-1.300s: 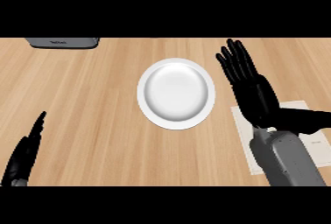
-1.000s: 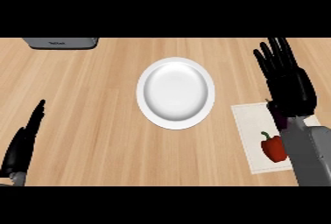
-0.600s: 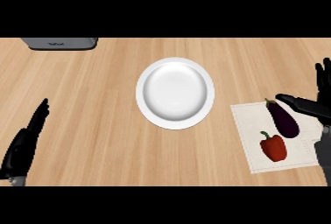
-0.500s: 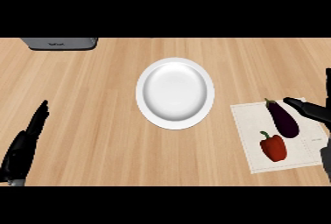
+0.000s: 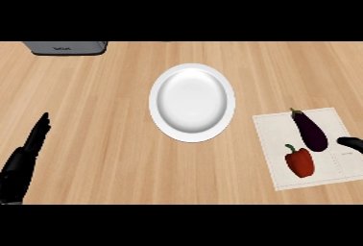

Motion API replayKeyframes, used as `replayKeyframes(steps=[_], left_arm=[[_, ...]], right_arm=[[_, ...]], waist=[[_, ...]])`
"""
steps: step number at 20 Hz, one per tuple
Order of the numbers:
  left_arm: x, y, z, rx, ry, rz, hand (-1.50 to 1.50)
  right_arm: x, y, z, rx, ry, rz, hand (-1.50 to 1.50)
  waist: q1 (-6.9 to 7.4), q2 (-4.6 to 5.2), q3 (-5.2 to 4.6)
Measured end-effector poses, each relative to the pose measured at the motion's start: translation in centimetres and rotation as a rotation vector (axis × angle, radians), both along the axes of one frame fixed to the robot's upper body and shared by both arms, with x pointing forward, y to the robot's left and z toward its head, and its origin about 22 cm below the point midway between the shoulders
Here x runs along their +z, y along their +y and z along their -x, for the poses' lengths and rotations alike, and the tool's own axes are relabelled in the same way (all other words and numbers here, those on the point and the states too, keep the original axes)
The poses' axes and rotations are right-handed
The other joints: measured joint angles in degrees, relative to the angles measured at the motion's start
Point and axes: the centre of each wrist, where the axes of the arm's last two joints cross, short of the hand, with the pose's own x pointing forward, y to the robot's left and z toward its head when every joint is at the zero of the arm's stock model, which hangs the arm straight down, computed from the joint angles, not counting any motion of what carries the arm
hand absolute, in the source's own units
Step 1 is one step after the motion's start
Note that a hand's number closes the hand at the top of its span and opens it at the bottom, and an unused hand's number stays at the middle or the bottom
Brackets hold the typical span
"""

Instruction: Pick the eggplant from the placemat and place it in the plate

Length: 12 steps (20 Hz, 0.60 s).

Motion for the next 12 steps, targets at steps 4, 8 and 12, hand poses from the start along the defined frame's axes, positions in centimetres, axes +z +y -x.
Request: replayKeyframes(steps=[4, 8, 12], left_arm=[[-0.6, -0.3, -0.2, 0.002, -0.003, 0.002, 0.00], [-0.9, -0.8, -0.5, -0.007, -0.006, 0.001, 0.00], [-0.8, -0.5, -0.5, -0.010, -0.012, -0.001, 0.00]], right_arm=[[2.2, -1.4, 0.0, 0.060, 0.165, 0.163, -1.50], [3.3, -1.5, -1.2, 0.084, 0.306, 0.257, -1.50], [4.2, -1.3, -2.8, 0.114, 0.432, 0.322, -1.50]], waist=[[0.17, 0.15, -0.03], [0.59, 0.24, 0.00], [0.93, 0.27, 0.02]])
